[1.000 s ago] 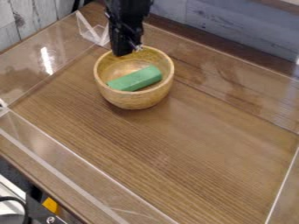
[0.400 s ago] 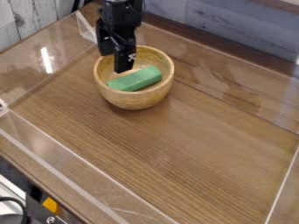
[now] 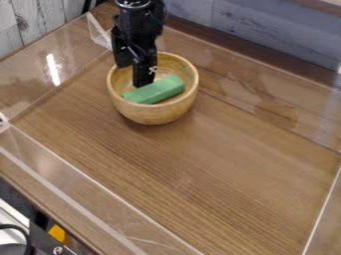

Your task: Put the green block in the brown bowl

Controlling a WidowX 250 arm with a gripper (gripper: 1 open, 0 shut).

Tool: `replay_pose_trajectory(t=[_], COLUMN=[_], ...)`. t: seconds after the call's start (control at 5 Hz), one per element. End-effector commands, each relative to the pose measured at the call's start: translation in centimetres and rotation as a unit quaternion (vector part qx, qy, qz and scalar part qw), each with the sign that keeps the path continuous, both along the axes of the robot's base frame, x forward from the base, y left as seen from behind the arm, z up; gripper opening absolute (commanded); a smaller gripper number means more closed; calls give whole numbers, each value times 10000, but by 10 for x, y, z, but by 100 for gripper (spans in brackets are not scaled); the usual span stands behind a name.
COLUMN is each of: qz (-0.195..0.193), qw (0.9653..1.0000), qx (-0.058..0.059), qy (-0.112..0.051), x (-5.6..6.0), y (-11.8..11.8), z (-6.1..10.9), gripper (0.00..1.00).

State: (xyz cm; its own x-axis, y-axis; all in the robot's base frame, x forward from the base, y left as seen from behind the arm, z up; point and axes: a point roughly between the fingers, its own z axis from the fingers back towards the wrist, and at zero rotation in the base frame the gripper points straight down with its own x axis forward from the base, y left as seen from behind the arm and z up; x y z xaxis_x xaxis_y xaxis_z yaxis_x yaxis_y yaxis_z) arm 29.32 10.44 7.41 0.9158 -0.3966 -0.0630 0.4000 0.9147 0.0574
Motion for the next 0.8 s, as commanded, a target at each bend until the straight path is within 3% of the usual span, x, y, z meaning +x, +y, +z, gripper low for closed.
replay_pose_trajectory(t=[0.0,0.6], qz=[-138,146], qw=[9994,9992], qx=[79,-14], qy=[-313,-366], x=[15,23], y=[-4,-14], z=[19,24], gripper=[100,100])
